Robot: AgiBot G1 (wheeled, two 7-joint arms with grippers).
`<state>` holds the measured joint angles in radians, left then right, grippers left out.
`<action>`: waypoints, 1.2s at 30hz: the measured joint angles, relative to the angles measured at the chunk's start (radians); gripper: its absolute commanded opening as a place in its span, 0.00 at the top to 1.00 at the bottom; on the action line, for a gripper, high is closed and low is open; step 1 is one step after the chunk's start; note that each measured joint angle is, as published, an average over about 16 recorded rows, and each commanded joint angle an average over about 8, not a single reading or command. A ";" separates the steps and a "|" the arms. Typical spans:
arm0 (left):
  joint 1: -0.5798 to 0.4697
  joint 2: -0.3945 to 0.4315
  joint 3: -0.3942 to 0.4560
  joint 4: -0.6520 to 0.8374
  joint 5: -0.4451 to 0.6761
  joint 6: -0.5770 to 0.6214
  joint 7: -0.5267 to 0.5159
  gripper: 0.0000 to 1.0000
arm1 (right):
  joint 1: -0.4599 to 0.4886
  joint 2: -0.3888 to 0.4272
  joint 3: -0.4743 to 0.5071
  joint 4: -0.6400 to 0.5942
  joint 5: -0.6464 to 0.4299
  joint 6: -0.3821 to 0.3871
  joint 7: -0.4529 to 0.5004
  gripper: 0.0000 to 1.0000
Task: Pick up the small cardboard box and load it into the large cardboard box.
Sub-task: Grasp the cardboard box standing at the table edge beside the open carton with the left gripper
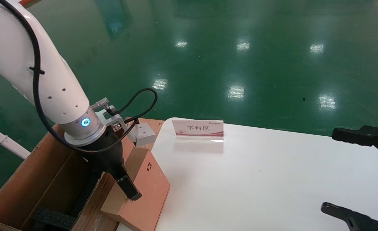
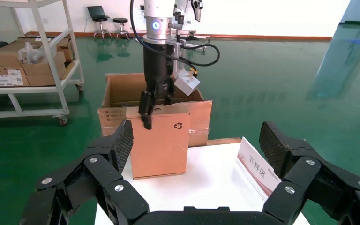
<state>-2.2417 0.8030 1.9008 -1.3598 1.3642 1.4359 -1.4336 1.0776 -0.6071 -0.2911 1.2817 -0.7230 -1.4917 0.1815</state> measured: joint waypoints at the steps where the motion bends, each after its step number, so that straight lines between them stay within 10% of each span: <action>1: 0.002 0.000 0.001 0.000 0.004 -0.005 0.000 0.00 | 0.000 0.000 0.000 0.000 0.000 0.000 0.000 0.00; 5: 0.009 -0.001 0.004 -0.001 0.017 -0.022 0.003 0.00 | 0.000 0.000 0.000 0.000 0.000 0.000 0.000 0.00; 7: 0.011 -0.001 0.004 -0.001 0.021 -0.027 0.005 0.19 | 0.000 0.000 0.000 0.000 0.000 0.000 0.000 0.02; 14: 0.013 -0.001 0.004 -0.001 0.024 -0.032 0.010 1.00 | 0.000 0.000 -0.001 0.000 0.000 0.000 0.000 0.90; 36: 0.011 0.000 0.002 -0.001 0.020 -0.026 0.006 1.00 | 0.000 0.000 0.000 0.000 0.000 0.000 0.000 1.00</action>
<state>-2.2306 0.8026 1.9029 -1.3610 1.3844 1.4096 -1.4280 1.0776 -0.6068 -0.2912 1.2815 -0.7226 -1.4913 0.1814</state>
